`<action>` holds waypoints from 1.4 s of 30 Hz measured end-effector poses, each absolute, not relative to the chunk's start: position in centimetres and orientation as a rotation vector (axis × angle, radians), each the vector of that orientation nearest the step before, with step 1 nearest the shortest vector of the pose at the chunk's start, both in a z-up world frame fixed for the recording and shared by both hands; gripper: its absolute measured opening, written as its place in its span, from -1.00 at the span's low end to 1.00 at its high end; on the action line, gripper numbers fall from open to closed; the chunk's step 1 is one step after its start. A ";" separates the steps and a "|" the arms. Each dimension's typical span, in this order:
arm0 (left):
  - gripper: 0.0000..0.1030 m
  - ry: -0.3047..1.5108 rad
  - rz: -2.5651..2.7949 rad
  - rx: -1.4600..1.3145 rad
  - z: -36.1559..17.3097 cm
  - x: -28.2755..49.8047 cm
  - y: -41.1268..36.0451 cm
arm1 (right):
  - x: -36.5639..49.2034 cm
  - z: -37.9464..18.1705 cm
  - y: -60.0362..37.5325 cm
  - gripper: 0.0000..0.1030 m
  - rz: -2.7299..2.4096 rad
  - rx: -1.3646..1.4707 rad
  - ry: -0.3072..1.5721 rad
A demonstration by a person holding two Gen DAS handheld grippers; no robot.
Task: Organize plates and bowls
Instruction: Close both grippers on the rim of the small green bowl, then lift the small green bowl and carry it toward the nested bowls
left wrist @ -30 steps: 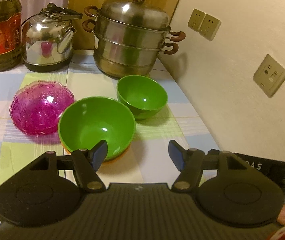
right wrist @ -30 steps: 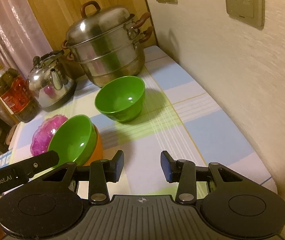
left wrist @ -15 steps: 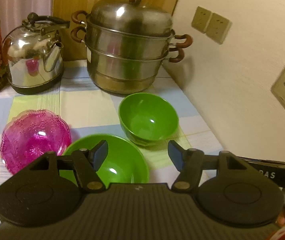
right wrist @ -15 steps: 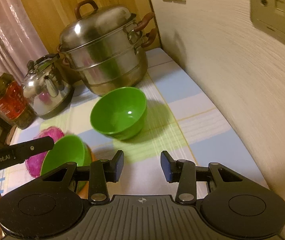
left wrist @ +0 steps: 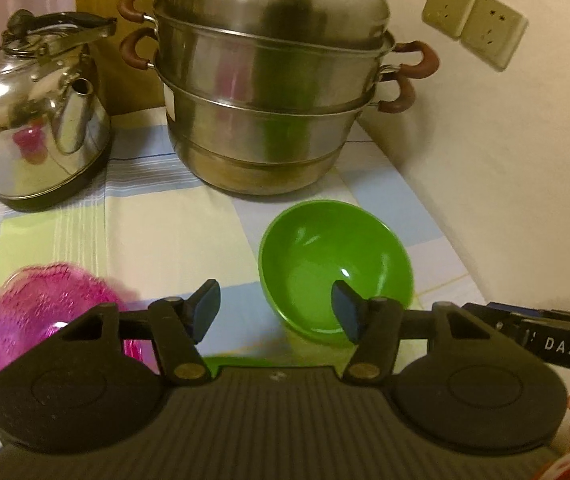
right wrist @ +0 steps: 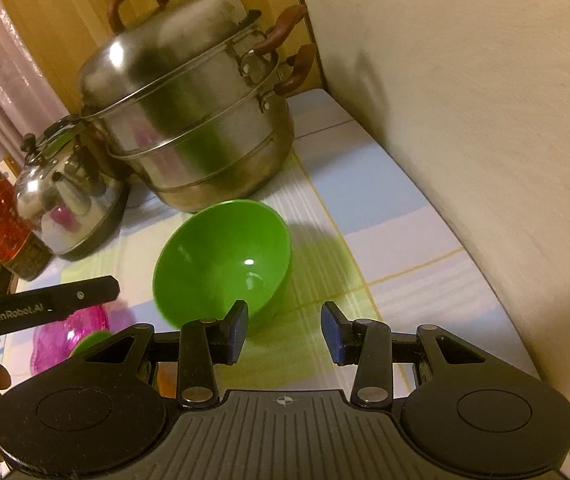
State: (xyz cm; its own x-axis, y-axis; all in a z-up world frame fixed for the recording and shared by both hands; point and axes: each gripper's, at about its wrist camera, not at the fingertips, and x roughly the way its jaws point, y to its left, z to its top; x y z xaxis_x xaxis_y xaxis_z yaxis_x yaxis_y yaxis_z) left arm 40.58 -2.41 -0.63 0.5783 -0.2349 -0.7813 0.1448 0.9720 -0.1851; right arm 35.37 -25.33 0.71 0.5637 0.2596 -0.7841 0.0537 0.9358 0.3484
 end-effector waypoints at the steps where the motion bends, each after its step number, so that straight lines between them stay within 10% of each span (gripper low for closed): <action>1: 0.10 0.939 -0.222 -0.107 -1.0 41.2 -2.5 | 35.9 0.5 -25.3 -0.21 0.123 0.353 0.972; 31: -0.67 1.120 -0.258 -0.109 -7.7 49.8 -3.8 | 43.1 -6.3 -24.2 -0.23 0.137 0.388 1.081; 42: -0.91 1.121 -0.255 -0.094 -7.9 49.7 -4.1 | 43.6 -6.8 -23.9 -0.74 0.141 0.395 1.102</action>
State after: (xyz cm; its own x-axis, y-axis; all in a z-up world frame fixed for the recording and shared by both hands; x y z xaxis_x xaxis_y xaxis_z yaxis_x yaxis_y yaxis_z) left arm 49.71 -4.06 -7.87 0.4088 -0.2494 -0.8779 0.1549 0.9669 -0.2026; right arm 43.56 -23.91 -6.82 0.4513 0.3040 -0.8390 0.0828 0.9218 0.3786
